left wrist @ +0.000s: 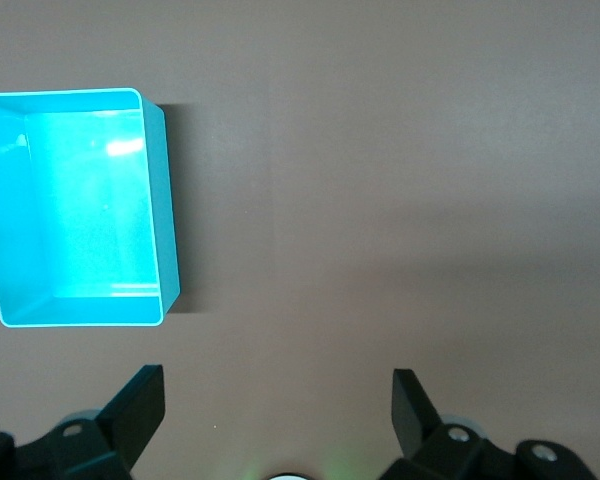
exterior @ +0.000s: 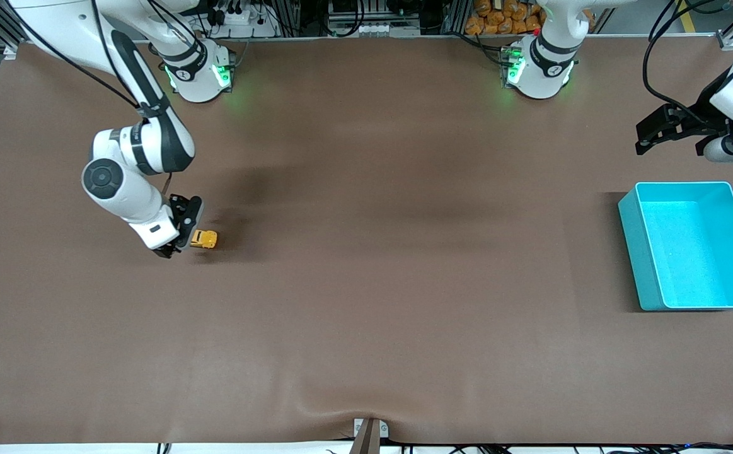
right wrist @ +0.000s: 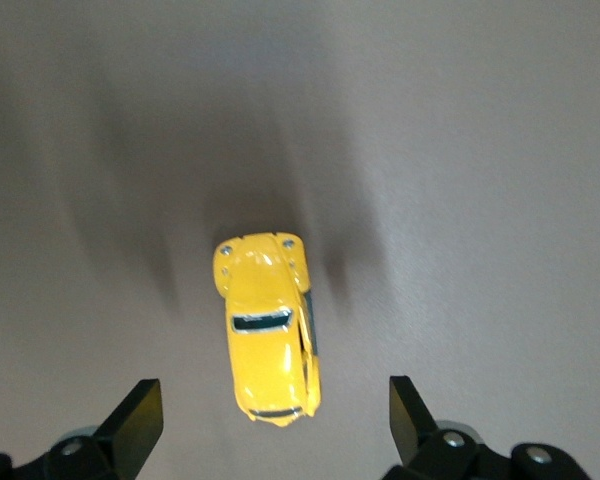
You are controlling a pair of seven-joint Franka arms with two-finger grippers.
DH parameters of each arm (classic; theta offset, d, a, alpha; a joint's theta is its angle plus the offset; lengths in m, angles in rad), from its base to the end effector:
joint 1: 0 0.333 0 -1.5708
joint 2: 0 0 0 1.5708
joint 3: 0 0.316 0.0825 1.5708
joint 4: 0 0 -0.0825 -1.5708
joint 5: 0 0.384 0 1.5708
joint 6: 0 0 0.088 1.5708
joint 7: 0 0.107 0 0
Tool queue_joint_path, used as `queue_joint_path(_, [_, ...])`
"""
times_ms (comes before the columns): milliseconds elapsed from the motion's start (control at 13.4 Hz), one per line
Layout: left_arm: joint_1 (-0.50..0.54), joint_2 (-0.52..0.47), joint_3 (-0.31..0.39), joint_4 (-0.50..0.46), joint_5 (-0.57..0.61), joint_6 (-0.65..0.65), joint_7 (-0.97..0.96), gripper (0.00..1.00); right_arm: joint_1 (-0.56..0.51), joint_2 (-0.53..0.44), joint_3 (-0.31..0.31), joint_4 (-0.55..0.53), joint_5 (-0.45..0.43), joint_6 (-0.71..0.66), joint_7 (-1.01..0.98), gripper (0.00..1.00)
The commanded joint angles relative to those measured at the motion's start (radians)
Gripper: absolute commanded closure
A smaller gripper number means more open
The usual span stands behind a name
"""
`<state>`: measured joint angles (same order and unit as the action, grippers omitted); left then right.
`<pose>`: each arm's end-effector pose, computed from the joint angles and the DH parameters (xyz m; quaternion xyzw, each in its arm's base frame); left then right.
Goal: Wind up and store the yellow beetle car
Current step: 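Reach the right gripper down over the yellow beetle car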
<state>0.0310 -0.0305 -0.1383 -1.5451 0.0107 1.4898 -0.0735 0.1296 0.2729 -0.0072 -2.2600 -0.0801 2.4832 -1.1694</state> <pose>0.5339 -0.0576 0.6460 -0.9998 0.0165 0.0118 0.0085 0.5304 0.0655 0.2360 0.7782 0.6271 -0.0339 0.0089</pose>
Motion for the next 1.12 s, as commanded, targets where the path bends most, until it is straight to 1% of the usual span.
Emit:
queue_joint_path(0, [0.006, -0.003, 0.000, 0.007, -0.002, -0.006, 0.015, 0.00, 0.018, 0.005, -0.007, -0.013, -0.036, 0.029, -0.015, 0.00])
queue_joint_path(224, [0.006, -0.003, -0.001, 0.008, -0.002, -0.006, 0.015, 0.00, 0.024, 0.026, -0.007, -0.029, -0.064, 0.077, -0.019, 0.00])
queue_joint_path(299, [0.006, -0.003, -0.001, 0.008, -0.002, -0.006, 0.015, 0.00, 0.019, 0.032, -0.007, -0.029, -0.070, 0.080, -0.019, 0.04])
queue_joint_path(523, [0.006, -0.003, -0.001, 0.007, -0.002, -0.006, 0.015, 0.00, 0.012, 0.051, -0.007, -0.032, -0.070, 0.083, -0.018, 0.05])
queue_joint_path(597, [0.006, -0.003, -0.001, 0.008, -0.002, -0.006, 0.015, 0.00, 0.010, 0.052, -0.005, -0.032, -0.070, 0.086, -0.018, 0.09])
queue_joint_path(672, [0.006, -0.003, -0.001, 0.007, -0.002, -0.006, 0.015, 0.00, 0.010, 0.055, -0.005, -0.036, -0.070, 0.100, -0.018, 0.11])
queue_joint_path(821, [0.006, -0.003, 0.000, 0.008, -0.002, -0.006, 0.015, 0.00, 0.007, 0.075, -0.007, -0.036, -0.070, 0.126, -0.018, 0.17])
queue_joint_path(896, [0.006, -0.003, 0.000, 0.008, -0.002, -0.006, 0.015, 0.00, 0.001, 0.080, -0.005, -0.035, -0.070, 0.131, -0.019, 0.23])
queue_joint_path(971, [0.006, -0.003, -0.001, 0.007, -0.002, -0.006, 0.015, 0.00, 0.001, 0.084, -0.007, -0.035, -0.070, 0.132, -0.019, 0.33])
queue_joint_path(1045, [0.006, -0.003, -0.001, 0.008, -0.002, -0.006, 0.015, 0.00, 0.001, 0.086, -0.005, -0.035, -0.070, 0.132, -0.021, 0.40])
